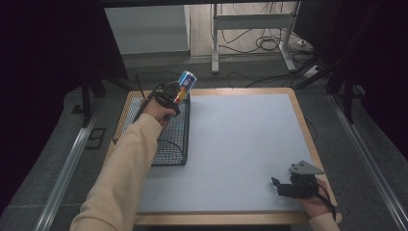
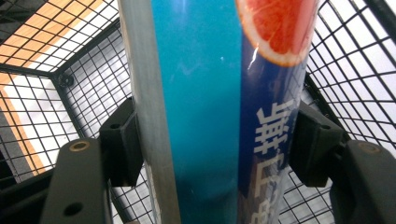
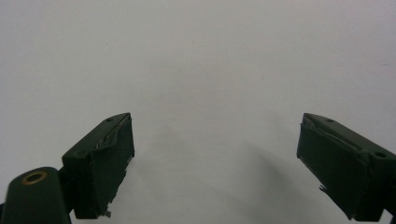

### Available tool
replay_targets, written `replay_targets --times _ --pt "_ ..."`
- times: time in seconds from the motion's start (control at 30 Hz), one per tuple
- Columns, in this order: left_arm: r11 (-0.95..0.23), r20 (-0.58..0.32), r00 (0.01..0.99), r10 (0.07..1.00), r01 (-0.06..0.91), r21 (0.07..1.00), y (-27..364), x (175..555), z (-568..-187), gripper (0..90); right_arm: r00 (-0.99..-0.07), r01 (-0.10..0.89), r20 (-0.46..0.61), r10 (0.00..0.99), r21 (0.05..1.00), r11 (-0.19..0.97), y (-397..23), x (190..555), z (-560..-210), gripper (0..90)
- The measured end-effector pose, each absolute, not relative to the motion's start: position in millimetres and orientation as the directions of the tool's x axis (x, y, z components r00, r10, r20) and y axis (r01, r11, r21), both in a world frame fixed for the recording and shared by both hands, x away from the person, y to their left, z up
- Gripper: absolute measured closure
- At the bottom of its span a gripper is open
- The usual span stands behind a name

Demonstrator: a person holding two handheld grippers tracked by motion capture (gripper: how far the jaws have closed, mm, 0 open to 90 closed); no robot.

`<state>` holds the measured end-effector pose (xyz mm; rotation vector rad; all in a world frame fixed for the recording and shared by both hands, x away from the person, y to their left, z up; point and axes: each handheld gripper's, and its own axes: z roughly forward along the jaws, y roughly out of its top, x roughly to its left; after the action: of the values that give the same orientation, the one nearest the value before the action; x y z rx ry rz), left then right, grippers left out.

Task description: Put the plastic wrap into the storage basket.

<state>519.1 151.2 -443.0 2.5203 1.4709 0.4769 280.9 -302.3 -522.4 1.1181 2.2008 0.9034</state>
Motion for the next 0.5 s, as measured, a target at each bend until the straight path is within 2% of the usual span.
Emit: replay_targets --times 0.1,0.2,0.5 --pt "-0.503 0.199 0.462 0.864 0.797 0.335 150 518 -440 30.1 -0.533 0.499 -0.137 0.835 0.746 0.441 -302 281 -523 11.2" --pt "-0.484 0.175 0.451 0.875 0.795 0.367 151 518 -436 28.7 -0.532 0.499 -0.138 0.835 0.746 0.442 -302 281 -522 11.2" --pt "-0.492 0.178 0.461 0.869 0.778 0.391 150 511 -430 21.7 -0.533 0.499 -0.139 0.834 0.745 0.443 -302 281 -523 11.2"
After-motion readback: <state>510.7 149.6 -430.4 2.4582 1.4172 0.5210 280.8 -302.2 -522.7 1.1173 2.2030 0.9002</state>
